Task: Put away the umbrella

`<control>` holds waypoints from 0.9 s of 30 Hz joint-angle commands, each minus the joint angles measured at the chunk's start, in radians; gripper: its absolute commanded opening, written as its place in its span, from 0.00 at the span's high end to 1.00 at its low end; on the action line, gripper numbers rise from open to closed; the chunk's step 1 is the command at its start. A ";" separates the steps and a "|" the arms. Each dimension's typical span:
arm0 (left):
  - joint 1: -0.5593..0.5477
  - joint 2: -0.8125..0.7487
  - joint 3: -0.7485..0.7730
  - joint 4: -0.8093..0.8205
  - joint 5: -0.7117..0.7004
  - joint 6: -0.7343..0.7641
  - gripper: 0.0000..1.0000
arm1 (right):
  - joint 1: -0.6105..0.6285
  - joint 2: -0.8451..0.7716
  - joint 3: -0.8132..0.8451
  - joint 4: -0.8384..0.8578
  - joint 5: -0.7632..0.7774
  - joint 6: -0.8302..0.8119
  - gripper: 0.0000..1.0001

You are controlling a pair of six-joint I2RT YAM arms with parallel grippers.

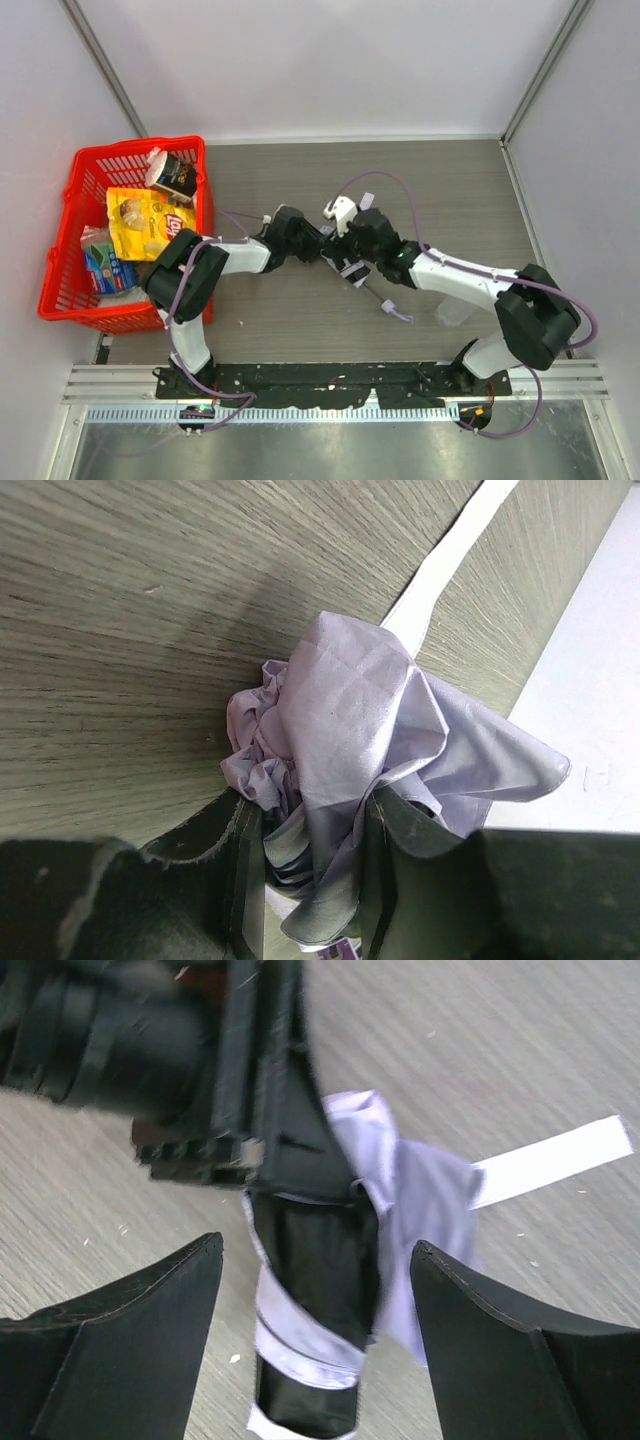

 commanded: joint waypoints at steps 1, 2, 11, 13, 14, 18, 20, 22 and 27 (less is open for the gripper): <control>0.011 0.076 0.004 -0.314 -0.008 0.030 1.00 | 0.068 0.055 -0.067 0.168 0.134 -0.053 0.20; 0.011 0.076 0.000 -0.309 -0.005 0.022 1.00 | 0.076 0.075 -0.073 0.183 0.144 -0.057 0.20; 0.028 0.094 0.077 -0.502 -0.015 -0.018 1.00 | 0.165 0.191 -0.069 0.157 0.323 -0.112 0.23; 0.028 0.093 0.083 -0.514 -0.026 -0.022 1.00 | 0.167 0.242 -0.055 0.163 0.374 -0.111 0.27; 0.028 0.091 0.083 -0.516 -0.028 -0.024 1.00 | 0.167 0.259 -0.049 0.182 0.386 -0.114 0.31; 0.028 0.093 0.087 -0.527 -0.032 -0.038 1.00 | 0.168 0.351 -0.015 0.206 0.414 -0.111 0.53; 0.028 0.091 0.089 -0.525 -0.037 -0.039 1.00 | 0.156 0.398 0.015 0.171 0.383 -0.093 0.78; 0.031 0.085 0.081 -0.499 -0.043 -0.032 1.00 | 0.135 0.415 0.020 0.162 0.305 -0.060 0.99; 0.051 0.059 0.074 -0.409 -0.048 0.057 0.83 | 0.035 0.439 0.017 0.117 -0.006 0.087 0.99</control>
